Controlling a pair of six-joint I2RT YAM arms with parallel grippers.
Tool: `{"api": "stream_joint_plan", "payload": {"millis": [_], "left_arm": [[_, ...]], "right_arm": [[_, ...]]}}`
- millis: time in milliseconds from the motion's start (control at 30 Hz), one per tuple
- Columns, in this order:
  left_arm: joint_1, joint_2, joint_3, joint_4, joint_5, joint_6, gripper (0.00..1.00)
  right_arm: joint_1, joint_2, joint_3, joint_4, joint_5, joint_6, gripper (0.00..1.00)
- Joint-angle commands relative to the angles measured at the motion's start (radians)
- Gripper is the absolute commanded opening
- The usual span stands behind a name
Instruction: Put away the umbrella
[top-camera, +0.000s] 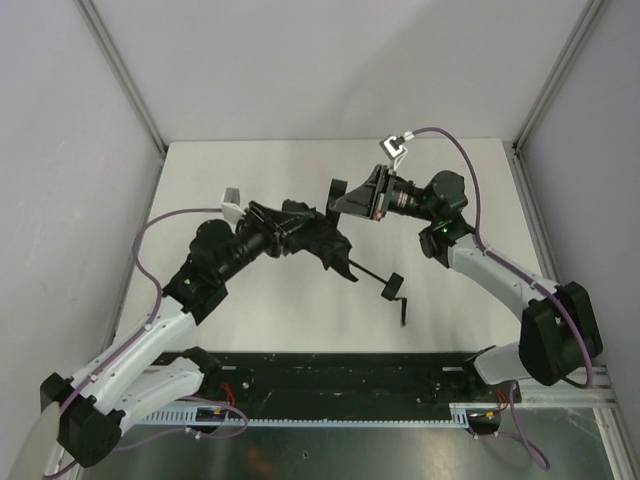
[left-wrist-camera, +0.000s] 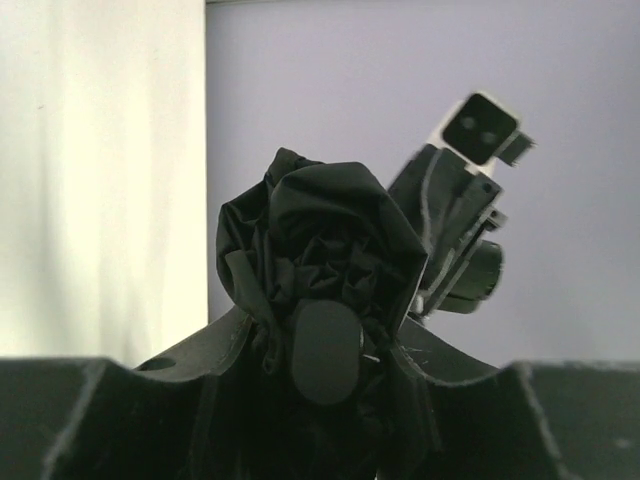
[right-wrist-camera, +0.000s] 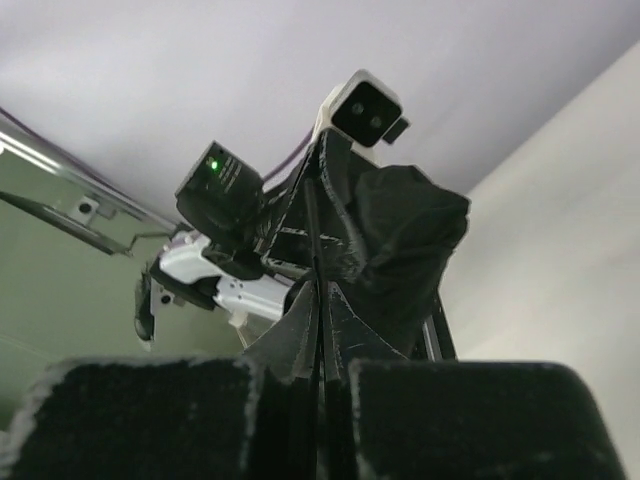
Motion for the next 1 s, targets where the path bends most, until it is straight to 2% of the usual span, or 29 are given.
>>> {"api": "stream_joint_plan", "payload": {"millis": [0,133,300,467,600,767,900,967], "left_arm": [[0.001,-0.020,-0.107,-0.186,0.024,0.085,0.00],[0.001,-0.017,-0.114,-0.226,-0.064,0.109,0.00],[0.002,0.090,-0.021,-0.412,-0.152,0.187,0.00],[0.004,0.171,-0.042,-0.447,-0.160,0.193,0.00],[0.021,0.216,-0.027,-0.483,-0.142,0.211,0.00],[0.040,0.251,0.000,-0.526,-0.155,0.245,0.00],[0.046,0.301,-0.003,-0.531,-0.158,0.269,0.00],[0.042,0.339,0.001,-0.528,-0.194,0.275,0.00]], "right_arm": [[0.068,-0.117,0.014,-0.170,0.100,-0.254,0.00],[0.168,-0.135,-0.011,-0.211,0.158,-0.312,0.00],[0.254,-0.184,-0.051,-0.268,0.282,-0.420,0.00],[0.397,-0.236,-0.095,-0.259,0.451,-0.527,0.00],[0.496,-0.246,-0.133,-0.252,0.503,-0.607,0.00],[0.533,-0.239,-0.201,-0.229,0.504,-0.691,0.00],[0.540,-0.254,-0.224,-0.219,0.569,-0.739,0.00],[0.518,-0.242,-0.245,-0.163,0.580,-0.724,0.00]]}}
